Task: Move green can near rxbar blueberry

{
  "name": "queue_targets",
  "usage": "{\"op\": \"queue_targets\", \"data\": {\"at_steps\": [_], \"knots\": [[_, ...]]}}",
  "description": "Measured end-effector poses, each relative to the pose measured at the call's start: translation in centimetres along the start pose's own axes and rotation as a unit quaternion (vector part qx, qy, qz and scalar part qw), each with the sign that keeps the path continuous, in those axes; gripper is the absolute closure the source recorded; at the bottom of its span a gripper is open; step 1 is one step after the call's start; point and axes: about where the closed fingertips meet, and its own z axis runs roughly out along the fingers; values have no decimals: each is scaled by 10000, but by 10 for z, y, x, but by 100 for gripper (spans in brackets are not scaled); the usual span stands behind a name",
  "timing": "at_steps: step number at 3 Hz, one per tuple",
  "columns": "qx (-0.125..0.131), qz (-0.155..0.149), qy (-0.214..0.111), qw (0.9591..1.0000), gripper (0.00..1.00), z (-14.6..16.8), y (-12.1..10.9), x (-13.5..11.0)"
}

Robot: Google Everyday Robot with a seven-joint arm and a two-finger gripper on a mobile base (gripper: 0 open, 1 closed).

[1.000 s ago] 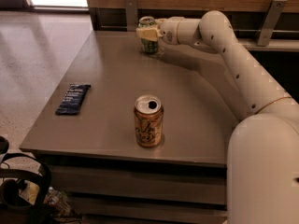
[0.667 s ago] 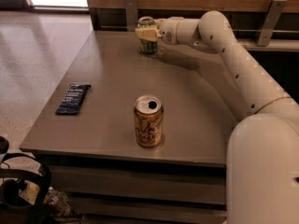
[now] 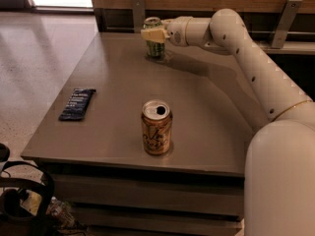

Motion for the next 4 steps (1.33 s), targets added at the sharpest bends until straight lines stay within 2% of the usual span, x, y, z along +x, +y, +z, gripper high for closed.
{"op": "queue_targets", "data": {"at_steps": [1,2,3,4], "knots": [[12,63,-27,10000,100,-17,17,-20],[-173,195,-115,9996,100,-31,66,-34],[-512,323,-246,9979,100,-31,120,-32],[-876,269,-357,9952,100,-23,166,-29]]}}
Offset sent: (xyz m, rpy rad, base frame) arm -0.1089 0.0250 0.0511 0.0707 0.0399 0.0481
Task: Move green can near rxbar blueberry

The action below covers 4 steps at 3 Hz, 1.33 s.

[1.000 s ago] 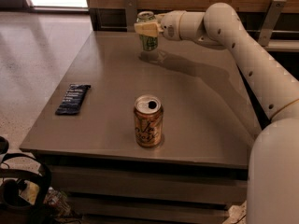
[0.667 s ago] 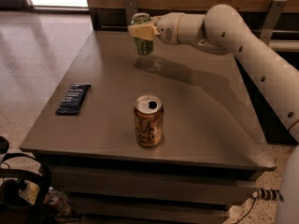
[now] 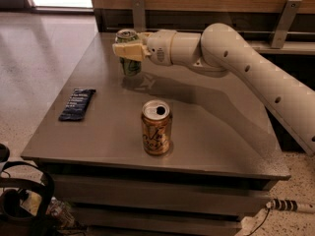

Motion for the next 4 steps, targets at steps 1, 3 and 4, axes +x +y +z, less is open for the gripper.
{"op": "queue_targets", "data": {"at_steps": [1,3,4], "knots": [[-373,-153,-19,9992,100,7,45,5],[-1485,-574,-153,9871,100,21,114,23],[-1967,-543,-115,9789,100,26,131,39]]}}
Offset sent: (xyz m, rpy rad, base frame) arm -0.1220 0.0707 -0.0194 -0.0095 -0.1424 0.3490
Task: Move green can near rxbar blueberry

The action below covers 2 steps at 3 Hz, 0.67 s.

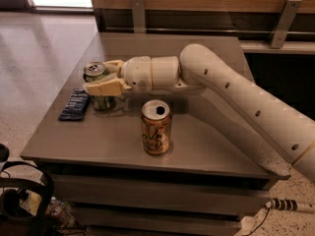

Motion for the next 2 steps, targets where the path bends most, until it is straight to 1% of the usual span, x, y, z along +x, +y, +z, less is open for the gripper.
{"op": "queue_targets", "data": {"at_steps": [1,2], "knots": [[-74,-1,4,10000,77,3,4,0],[-108,-5,4,9999,44,6,6,-1]]}}
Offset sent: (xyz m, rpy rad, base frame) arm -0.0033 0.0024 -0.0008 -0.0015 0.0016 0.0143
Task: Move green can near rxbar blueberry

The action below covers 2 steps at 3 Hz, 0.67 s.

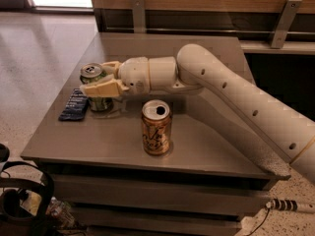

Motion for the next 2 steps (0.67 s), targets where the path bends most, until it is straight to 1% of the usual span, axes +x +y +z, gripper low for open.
{"op": "queue_targets", "data": {"at_steps": [1,2], "knots": [[-19,-3,-1,10000,21,2,1,0],[-48,-8,-2,10000,0,5,3,-1]]}}
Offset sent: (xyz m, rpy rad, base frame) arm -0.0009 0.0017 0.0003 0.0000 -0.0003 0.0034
